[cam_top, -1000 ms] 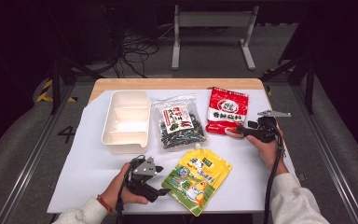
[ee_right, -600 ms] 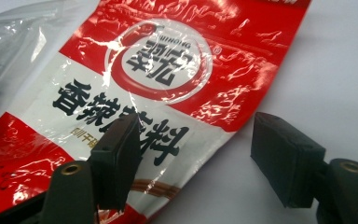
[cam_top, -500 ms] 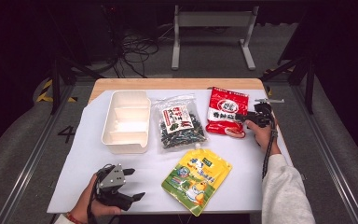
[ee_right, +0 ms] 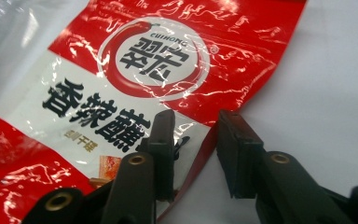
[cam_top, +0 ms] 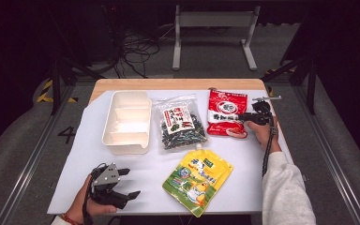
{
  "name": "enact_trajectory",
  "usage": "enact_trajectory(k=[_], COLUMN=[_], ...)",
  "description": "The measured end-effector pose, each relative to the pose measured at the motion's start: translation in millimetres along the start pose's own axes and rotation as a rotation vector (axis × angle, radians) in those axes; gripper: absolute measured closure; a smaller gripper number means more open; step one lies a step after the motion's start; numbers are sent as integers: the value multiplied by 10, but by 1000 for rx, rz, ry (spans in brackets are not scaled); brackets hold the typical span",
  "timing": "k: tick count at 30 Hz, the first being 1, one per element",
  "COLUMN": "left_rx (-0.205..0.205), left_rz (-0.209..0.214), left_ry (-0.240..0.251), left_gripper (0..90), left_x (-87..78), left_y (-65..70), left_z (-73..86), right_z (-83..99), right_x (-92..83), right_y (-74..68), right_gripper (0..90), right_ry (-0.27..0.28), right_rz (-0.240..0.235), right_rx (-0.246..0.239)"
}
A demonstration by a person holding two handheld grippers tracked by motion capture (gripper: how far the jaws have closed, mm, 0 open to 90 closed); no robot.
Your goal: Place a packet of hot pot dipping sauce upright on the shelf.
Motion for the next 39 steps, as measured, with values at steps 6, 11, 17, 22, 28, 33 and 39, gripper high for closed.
enact_trajectory(k=[6,11,17,22,28,33,39], left_rx=[-10,-17,-20,-22,-11,-3,-4], left_rz=[18,17,13,20,30,37,52], left_ry=[9,11,16,13,6,-10,-4], left_gripper=[163,164,163,163,163,163,163], left_x=[30,38,39,57,69,95,116], left_y=[-25,-35,-44,-42,-25,-6,-12], left_z=[-15,-14,-18,-27,-36,-52,-62], right_z=[10,-8,-12,79,169,156,153], right_x=[-36,-173,-226,-134,-128,-114,-87], right_y=[24,-28,26,16,-163,-239,-224], right_gripper=[900,900,610,417,320,452,672], right_ry=[43,80,68,0,-14,-33,-18], right_rz=[-92,-173,-104,-93,-156,-138,-193], right_rx=[39,28,61,104,56,43,43])
Point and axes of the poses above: each handheld gripper's, and its own axes: x roughly forward along the jaws, z roughly out of its underside, y roughly to its right, the point moved 3 cm from there along x, roughly forward along the jaws, and after that the axes turned 4 degrees about z, right-handed, at the moved point
